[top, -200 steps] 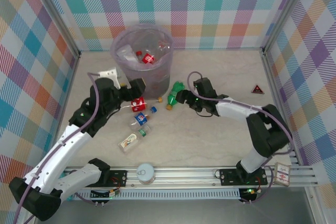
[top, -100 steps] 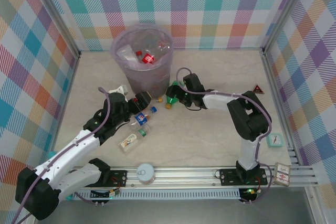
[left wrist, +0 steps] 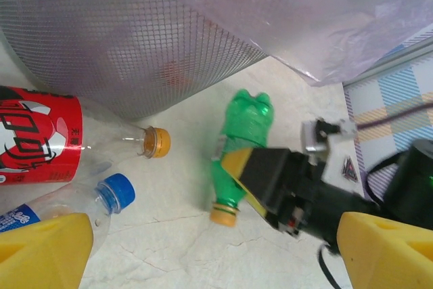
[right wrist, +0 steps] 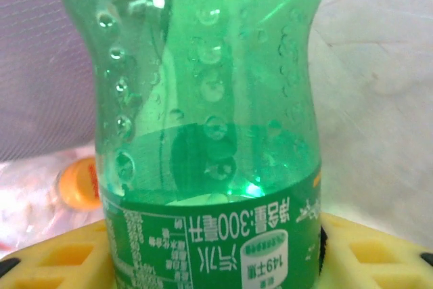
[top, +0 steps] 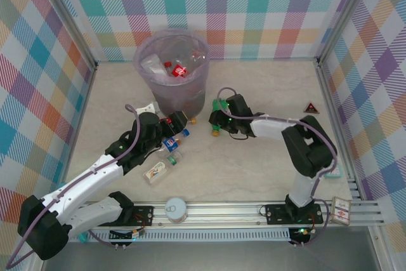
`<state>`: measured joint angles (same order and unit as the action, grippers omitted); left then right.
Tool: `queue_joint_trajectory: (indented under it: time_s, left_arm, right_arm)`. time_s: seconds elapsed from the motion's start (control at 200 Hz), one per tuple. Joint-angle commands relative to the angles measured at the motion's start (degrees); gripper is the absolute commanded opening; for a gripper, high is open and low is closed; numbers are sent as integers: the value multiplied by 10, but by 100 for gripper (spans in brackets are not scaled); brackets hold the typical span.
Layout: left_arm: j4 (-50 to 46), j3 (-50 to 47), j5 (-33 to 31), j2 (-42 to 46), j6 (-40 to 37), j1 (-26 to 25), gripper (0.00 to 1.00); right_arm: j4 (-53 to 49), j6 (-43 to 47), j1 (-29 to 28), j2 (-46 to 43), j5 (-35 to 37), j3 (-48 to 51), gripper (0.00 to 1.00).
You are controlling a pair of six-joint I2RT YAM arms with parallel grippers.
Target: Put the plastic bottles in the bin
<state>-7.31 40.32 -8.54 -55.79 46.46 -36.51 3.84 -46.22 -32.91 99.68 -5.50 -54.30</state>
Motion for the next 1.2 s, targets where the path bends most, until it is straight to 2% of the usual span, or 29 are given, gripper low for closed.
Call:
queue_joint_trajectory:
  time_s: [0.0, 0.105, 0.32, 0.51, 0.66, 0.785, 0.88, 0.955, 1.195]
  left_arm:
    - [26, -11, -7, -2, 33, -4, 93]
    - [46, -22, 16, -23, 52, -8, 93]
    - [152, -22, 73, -83, 92, -23, 93]
    - [134, 30, 61, -124, 82, -55, 93]
    - [190, 26, 67, -158, 112, -76, 93]
    - [250, 31, 95, -200, 140, -94, 95]
    - [280, 39, 110, -224, 146, -110, 100]
    - [284, 49, 113, -236, 143, -122, 100]
    - [311, 73, 151, -279, 153, -140, 100]
  right_arm:
    - [-46, 49, 4, -74, -1, 43, 50]
    - [-89, 75, 4, -138, -15, 93, 49]
    - [-149, 123, 4, -281, -24, 175, 42]
    - [-213, 137, 4, -381, -22, 200, 41]
    - [-248, 148, 4, -411, -19, 198, 39]
    - [-194, 182, 4, -443, -74, 226, 39]
    - [-116, 198, 4, -461, -120, 247, 39]
    - [-54, 198, 3, -462, -155, 258, 39]
    - [42, 195, -7, -416, -185, 257, 40]
